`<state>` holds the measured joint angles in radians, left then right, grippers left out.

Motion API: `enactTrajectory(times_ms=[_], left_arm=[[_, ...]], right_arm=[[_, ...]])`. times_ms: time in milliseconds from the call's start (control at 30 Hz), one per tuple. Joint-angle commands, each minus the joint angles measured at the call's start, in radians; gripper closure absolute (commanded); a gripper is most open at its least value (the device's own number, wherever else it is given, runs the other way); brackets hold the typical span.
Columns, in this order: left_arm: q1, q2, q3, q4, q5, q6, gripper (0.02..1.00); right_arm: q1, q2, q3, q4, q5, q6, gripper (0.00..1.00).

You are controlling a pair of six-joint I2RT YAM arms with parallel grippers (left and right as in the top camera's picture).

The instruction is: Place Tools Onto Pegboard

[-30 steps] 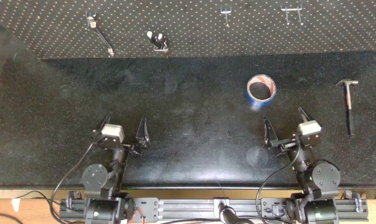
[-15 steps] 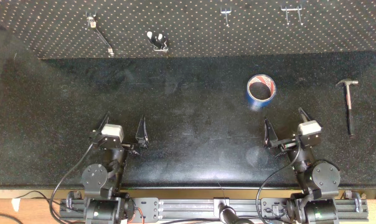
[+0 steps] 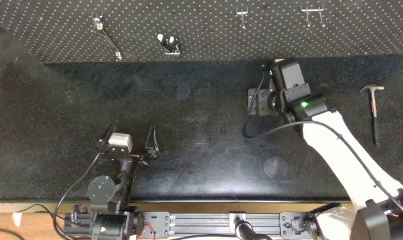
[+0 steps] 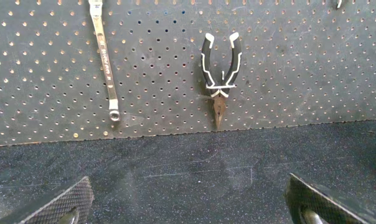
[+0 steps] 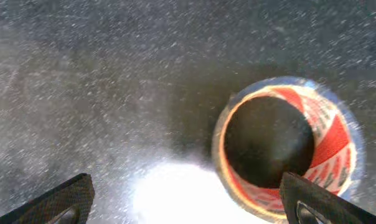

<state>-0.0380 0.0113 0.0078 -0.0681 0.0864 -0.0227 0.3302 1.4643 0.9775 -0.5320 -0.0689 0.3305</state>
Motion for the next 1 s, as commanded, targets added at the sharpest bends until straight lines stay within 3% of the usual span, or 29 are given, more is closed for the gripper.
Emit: enactTrajectory(times_ms=[33,133,467,567,633,667,833,933,1000], left_arm=[[0.005,-0.008,-0.002,-0.008,-0.005,0.013,0.025],[0.005,-0.008,-0.002,-0.007,-0.005,0.013,0.025],[0.005,-0.008,-0.002,-0.008,-0.005,0.013,0.025],[0.005,-0.008,-0.002,-0.007,-0.005,0.013,0.025],[0.005,-0.008,-0.002,-0.007,-0.005,0.013,0.023],[0.005,-0.008,-0.002,-0.008,-0.005,0.013,0.023],[0.005,-0.008,-0.002,-0.008,-0.005,0.013,0.025],[0.005,-0.008,-0.002,-0.008,-0.005,0.013,0.025],[0.005,-0.008,-0.002,-0.007,-0.005,0.013,0.023]], right_arm=[[0.007,0.037,0.031,-0.022,0.138,0.035,0.025],[0.023,0.073,0.031,-0.021,0.193,0.030,0.025],[0.065,0.182,0.030,0.040,0.196,0.005,0.040],[0.065,0.216,0.030,0.040,0.196,0.005,0.380],[0.066,0.226,0.030,0.048,0.196,0.005,0.803],[0.066,0.226,0.030,0.059,0.196,0.005,0.921],[0.121,0.004,0.030,0.215,0.193,0.002,0.921],[0.193,-0.213,0.030,0.393,0.193,-0.113,0.925],[0.209,-0.267,0.030,0.445,0.193,-0.121,0.925]])
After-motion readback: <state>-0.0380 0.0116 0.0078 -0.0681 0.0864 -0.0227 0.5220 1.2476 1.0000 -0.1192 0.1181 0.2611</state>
